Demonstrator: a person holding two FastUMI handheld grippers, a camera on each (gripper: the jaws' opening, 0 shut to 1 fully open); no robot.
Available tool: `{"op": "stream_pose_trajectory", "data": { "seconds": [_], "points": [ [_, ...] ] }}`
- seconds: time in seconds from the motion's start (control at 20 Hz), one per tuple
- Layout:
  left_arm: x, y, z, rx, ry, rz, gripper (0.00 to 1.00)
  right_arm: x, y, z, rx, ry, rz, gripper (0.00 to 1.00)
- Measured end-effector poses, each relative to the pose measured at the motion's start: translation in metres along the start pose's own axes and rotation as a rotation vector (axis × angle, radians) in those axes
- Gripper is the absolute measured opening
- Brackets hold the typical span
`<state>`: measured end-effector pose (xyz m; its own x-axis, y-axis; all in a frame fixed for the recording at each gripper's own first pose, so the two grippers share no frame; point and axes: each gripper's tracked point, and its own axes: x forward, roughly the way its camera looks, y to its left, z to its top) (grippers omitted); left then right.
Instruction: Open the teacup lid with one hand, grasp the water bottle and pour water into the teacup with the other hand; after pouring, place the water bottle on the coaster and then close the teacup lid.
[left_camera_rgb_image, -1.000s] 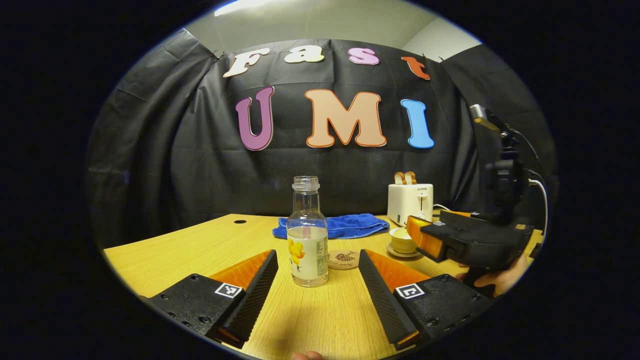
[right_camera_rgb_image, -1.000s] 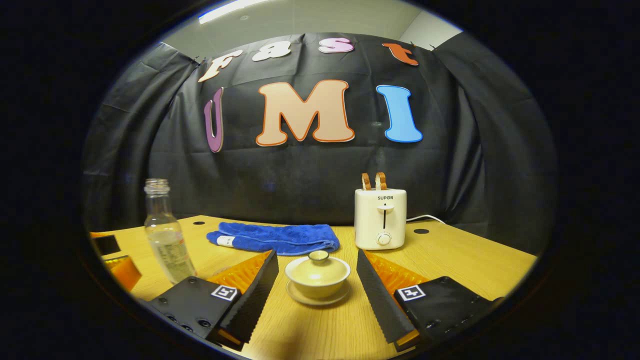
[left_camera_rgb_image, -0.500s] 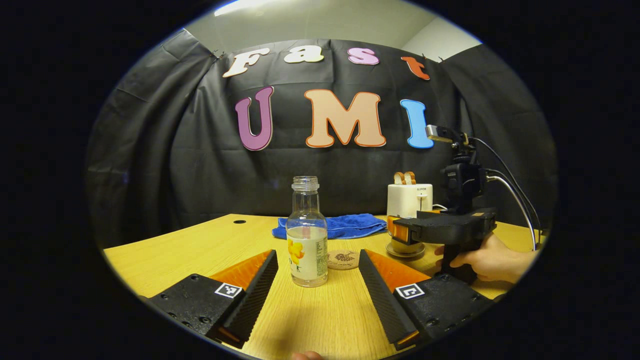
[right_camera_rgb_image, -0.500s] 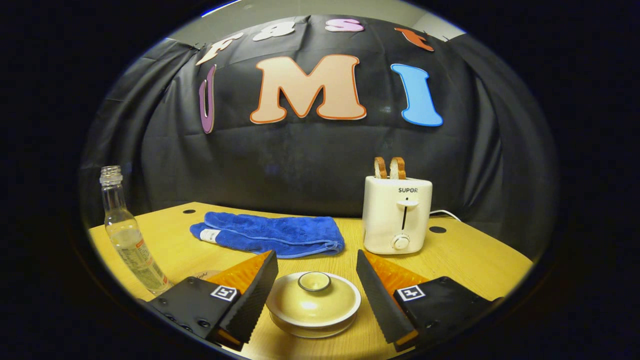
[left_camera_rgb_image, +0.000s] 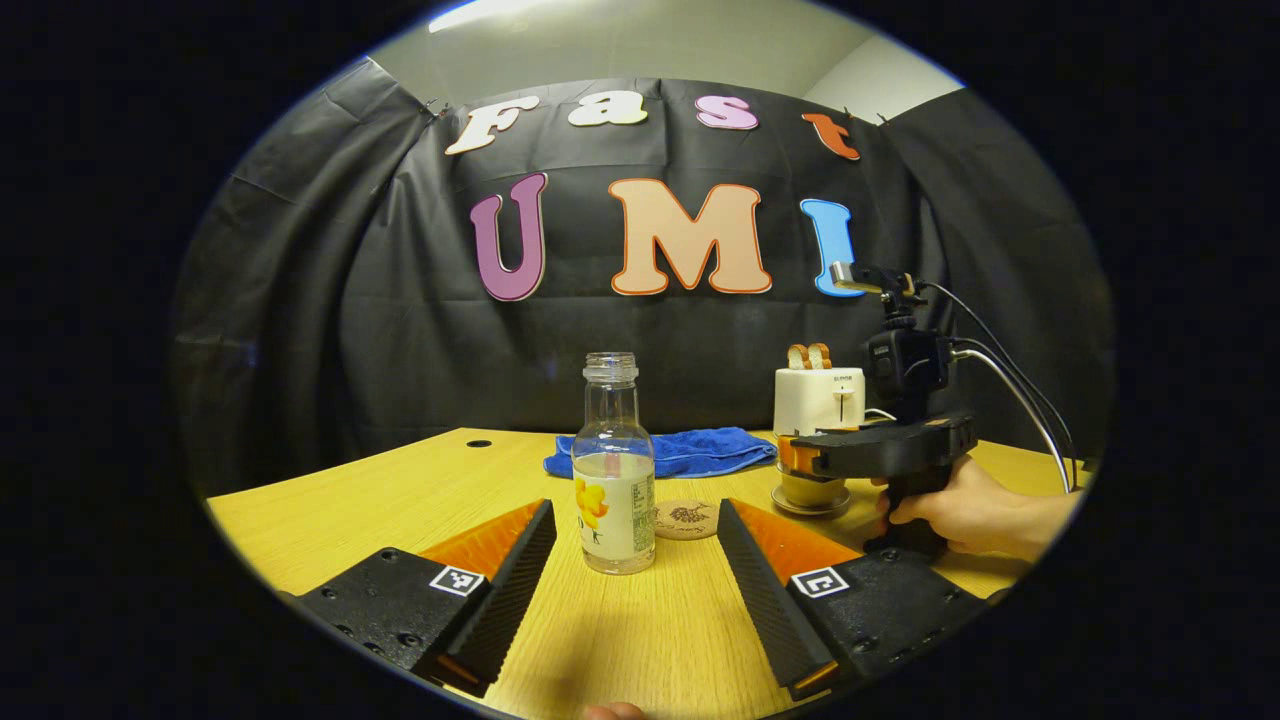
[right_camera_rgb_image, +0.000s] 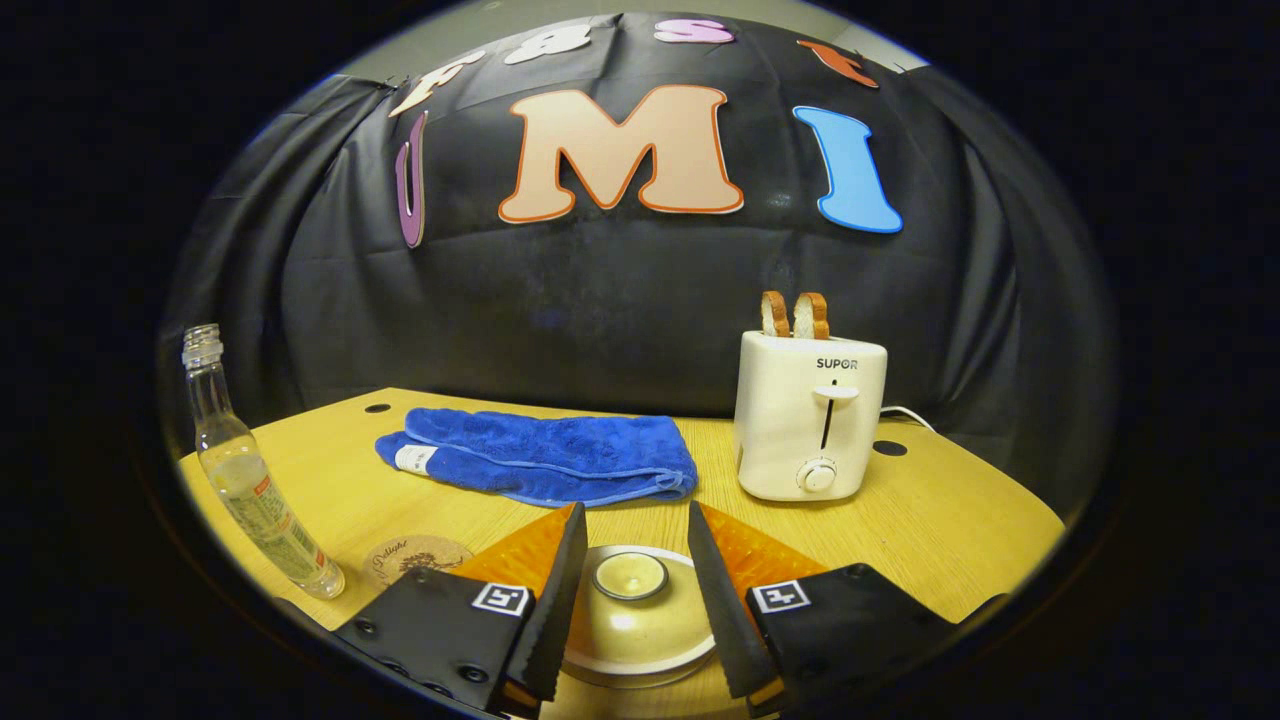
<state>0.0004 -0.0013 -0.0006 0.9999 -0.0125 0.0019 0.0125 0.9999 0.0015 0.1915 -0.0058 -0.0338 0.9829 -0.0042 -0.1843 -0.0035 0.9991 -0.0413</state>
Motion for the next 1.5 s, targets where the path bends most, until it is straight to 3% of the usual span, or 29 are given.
{"op": "stream_pose_trajectory", "data": {
  "seconds": [0.05,0.4,0.6,0.7,1.05,1.5],
  "points": [
    [-0.001,0.0,0.0,0.0,-0.001,0.0,0.95,-0.002,-0.001,0.001,-0.006,-0.001,-0.012,0.36],
    [0.0,0.0,0.0,-0.001,-0.001,0.0,0.95,-0.003,0.001,0.003,0.017,-0.012,0.026,0.35],
    [0.0,0.0,0.0,0.0,0.0,0.0,0.95,-0.013,0.003,0.021,0.013,-0.126,0.039,0.35],
    [0.0,0.0,0.0,0.0,-0.001,0.0,0.95,-0.017,0.003,0.025,0.015,-0.158,0.041,0.29],
    [0.001,-0.002,0.0,-0.001,-0.001,-0.01,0.95,-0.025,0.001,0.025,0.036,-0.167,0.049,0.29],
    [0.007,0.003,-0.001,0.002,0.0,0.001,0.95,-0.109,-0.009,0.015,0.034,-0.173,0.105,0.29]
  ]
}}
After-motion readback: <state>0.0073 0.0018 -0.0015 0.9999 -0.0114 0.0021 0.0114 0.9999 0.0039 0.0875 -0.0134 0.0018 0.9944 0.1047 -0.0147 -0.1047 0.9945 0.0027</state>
